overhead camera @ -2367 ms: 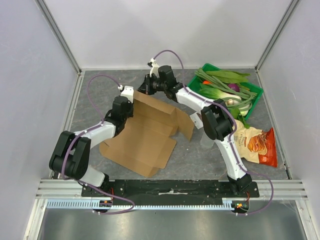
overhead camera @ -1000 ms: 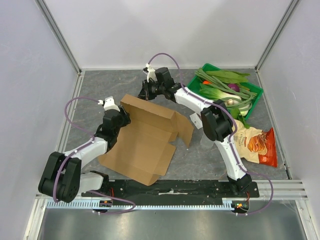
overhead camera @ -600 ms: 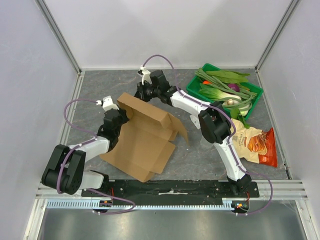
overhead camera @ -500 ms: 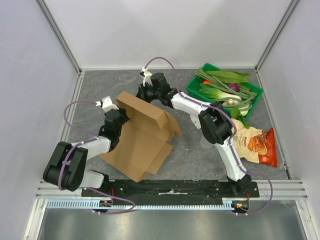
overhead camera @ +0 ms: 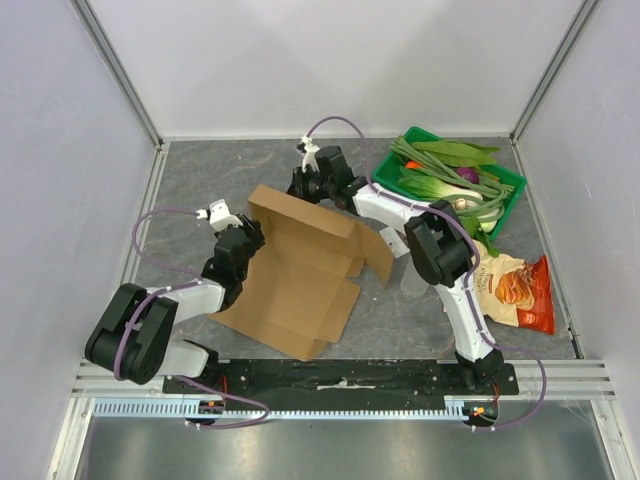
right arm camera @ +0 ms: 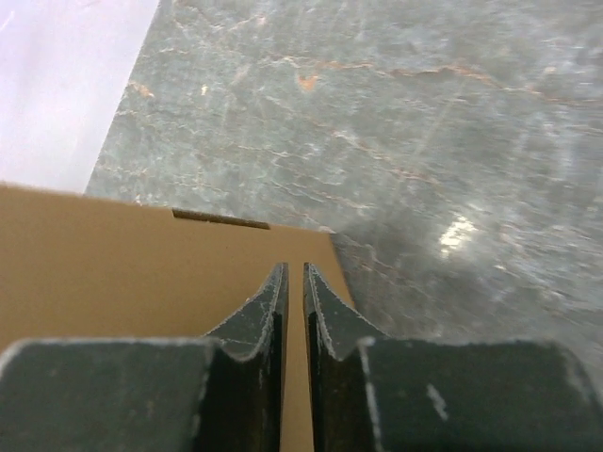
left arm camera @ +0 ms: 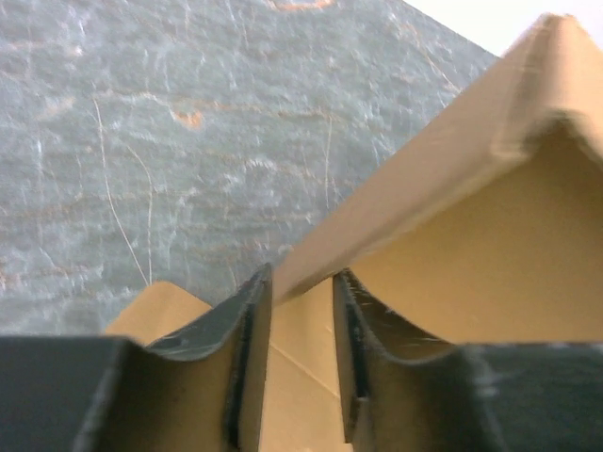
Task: Fold the paper box
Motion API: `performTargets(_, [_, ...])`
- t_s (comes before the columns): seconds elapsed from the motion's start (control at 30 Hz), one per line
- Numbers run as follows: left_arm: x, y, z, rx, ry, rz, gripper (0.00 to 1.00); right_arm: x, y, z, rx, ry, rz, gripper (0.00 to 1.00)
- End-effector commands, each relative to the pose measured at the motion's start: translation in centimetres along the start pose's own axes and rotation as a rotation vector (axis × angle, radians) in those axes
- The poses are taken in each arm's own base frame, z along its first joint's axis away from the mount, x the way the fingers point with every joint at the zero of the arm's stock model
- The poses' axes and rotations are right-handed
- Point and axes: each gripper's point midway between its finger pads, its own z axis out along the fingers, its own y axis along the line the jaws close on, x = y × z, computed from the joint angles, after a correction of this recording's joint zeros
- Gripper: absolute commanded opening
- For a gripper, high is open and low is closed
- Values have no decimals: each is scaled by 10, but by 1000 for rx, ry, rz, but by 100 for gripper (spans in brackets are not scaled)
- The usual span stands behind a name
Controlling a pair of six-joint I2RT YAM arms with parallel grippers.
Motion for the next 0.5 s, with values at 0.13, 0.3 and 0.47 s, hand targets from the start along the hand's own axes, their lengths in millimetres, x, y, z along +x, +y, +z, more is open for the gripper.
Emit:
performTargets(0.13, [-14, -3, -33, 47, -3, -47, 53, -64, 0, -45, 71, -46, -153, 37])
performTargets(0.3, [-15, 11, -59, 18, 7, -118, 55, -92, -29, -74, 249, -44, -246, 54])
performTargets(0.47, [-13, -16, -84, 206, 53, -158, 52, -96, -59, -132, 483, 19, -294, 66])
